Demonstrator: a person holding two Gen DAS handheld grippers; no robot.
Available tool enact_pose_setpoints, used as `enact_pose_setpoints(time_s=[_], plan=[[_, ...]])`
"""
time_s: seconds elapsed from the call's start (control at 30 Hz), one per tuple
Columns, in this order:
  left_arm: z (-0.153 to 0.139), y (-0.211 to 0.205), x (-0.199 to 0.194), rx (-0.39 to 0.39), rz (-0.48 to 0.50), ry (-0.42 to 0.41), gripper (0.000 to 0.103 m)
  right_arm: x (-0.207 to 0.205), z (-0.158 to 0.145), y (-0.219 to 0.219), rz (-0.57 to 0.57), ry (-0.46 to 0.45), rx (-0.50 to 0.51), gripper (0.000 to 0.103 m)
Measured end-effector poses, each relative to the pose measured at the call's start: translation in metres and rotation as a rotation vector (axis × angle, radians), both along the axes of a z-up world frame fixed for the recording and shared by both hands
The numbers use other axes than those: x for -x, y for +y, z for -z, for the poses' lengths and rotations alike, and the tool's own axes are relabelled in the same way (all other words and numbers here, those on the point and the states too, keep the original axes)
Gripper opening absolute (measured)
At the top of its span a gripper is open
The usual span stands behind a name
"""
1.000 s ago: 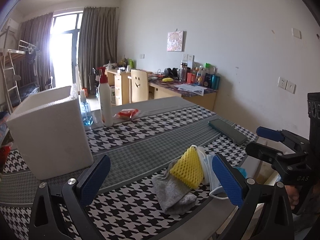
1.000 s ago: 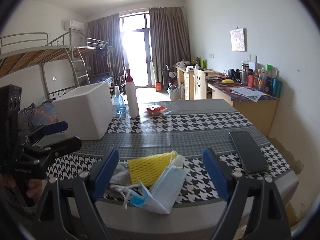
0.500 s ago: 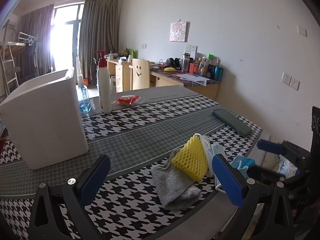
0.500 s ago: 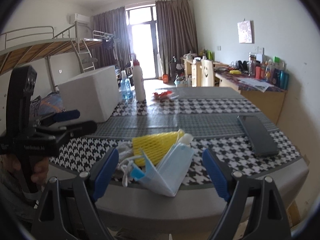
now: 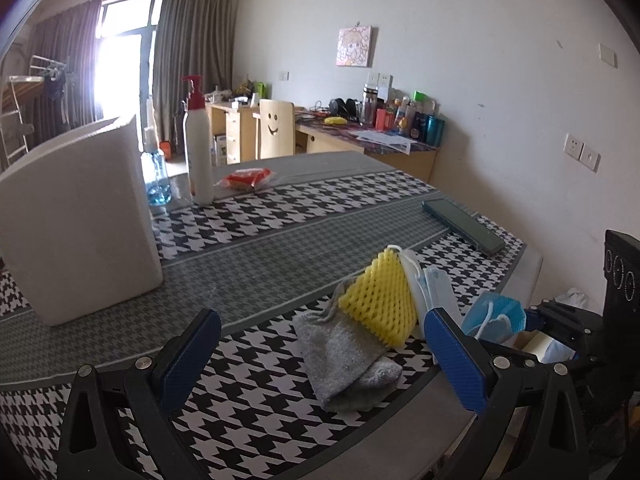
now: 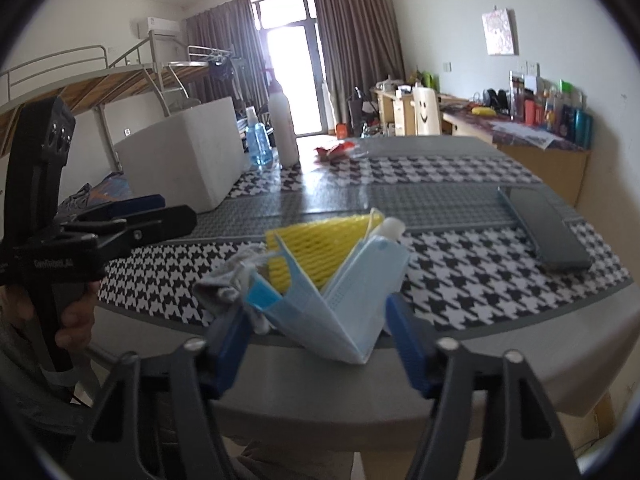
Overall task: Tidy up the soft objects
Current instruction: 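Close the right tool on the blue face mask, then close the left tool on the grey cloth beside the yellow sponge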
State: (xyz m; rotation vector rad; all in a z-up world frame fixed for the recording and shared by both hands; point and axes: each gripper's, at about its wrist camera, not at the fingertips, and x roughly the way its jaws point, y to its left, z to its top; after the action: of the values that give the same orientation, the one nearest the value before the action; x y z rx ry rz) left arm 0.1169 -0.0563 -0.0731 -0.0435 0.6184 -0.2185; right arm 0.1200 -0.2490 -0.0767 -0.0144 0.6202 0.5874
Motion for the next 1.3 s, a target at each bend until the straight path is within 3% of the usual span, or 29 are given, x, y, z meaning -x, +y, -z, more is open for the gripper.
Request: enact_pose_setpoints(time_s=[0.07, 0.13, 0.2, 0.4, 0.5, 0.6, 0.67, 0.83, 1.3], plan=[[0.005, -0.002, -0.003, 0.002, 0.003, 0.024, 0.102, 0.0, 0.003, 0.0, -0.006, 0.011, -0.001, 0.06], [0.01, -0.003, -0.005, 0.003, 0.001, 0.049, 0.102, 0.002, 0.004, 0.002, -0.01, 0.012, 0.003, 0.052], [0.014, -0.004, -0.007, 0.002, 0.0, 0.07, 0.102, 0.002, 0.005, 0.003, -0.025, 0.023, 0.01, 0.036], [0.021, -0.006, -0.008, 0.005, 0.01, 0.101, 0.101, 0.003, 0.005, 0.001, -0.022, 0.028, 0.009, 0.011], [0.023, -0.01, -0.009, 0.002, 0.019, 0.109, 0.099, 0.004, 0.0, -0.003, -0.02, 0.024, -0.014, 0.009], [0.026, -0.012, -0.011, -0.003, 0.023, 0.127, 0.093, 0.007, -0.007, -0.007, -0.009, 0.002, -0.02, 0.009], [0.03, -0.013, -0.014, -0.005, 0.015, 0.146, 0.081, 0.009, -0.014, -0.011, -0.005, -0.012, -0.039, 0.009], [0.037, -0.018, -0.018, -0.017, 0.022, 0.185, 0.074, 0.004, -0.025, -0.024, 0.03, 0.003, -0.116, 0.009], [0.049, -0.027, -0.026, -0.027, 0.037, 0.231, 0.038, 0.002, -0.027, -0.024, 0.073, -0.012, -0.116, 0.009]])
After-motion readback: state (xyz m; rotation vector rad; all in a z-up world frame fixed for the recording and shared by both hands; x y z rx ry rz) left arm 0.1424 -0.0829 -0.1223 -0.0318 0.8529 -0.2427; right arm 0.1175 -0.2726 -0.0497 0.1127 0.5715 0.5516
